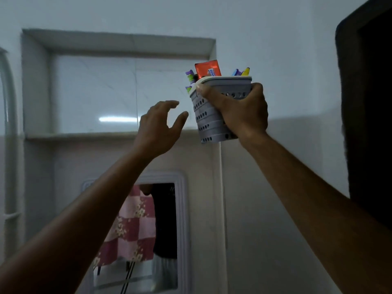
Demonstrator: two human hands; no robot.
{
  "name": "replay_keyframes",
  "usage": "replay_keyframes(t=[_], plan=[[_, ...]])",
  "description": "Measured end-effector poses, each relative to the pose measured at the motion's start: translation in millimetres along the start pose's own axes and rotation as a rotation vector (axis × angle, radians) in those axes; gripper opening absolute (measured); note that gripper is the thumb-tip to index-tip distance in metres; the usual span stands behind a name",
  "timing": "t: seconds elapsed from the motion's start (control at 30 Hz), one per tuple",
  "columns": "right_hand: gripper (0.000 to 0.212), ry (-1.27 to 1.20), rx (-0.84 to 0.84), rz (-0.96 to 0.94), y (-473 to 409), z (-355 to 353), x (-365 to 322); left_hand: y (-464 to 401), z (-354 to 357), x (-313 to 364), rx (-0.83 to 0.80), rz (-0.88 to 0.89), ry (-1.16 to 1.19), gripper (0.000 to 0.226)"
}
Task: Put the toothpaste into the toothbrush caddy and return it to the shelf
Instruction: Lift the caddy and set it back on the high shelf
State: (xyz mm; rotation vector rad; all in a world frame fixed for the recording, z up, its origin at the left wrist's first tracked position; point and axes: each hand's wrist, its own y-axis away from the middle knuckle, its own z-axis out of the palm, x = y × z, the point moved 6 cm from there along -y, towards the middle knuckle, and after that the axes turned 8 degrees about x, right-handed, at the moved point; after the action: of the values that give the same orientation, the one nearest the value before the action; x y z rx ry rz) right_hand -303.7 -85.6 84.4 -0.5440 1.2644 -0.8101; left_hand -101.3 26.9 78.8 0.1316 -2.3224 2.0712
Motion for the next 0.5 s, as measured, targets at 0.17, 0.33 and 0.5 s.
replay_keyframes(t=[0.17, 0.33, 0.5], plan=[[0.111, -0.015, 0.061, -0.019, -35.1, 21.0, -25.6, -34.2, 3.3, -6.3, 0.032, -0.018, -0.002, 0.051], [0.115, -0.021, 0.114, -0.020, -57.3, 49.2, -21.6, -49.9, 17.1, -24.5, -0.017, -0.021, -0.070, 0.052], [0.117, 0.016, 0.136, -0.016, -58.2, 85.6, 4.6, -44.4, 43.8, -56.1, -0.114, -0.072, -0.140, 0.054]])
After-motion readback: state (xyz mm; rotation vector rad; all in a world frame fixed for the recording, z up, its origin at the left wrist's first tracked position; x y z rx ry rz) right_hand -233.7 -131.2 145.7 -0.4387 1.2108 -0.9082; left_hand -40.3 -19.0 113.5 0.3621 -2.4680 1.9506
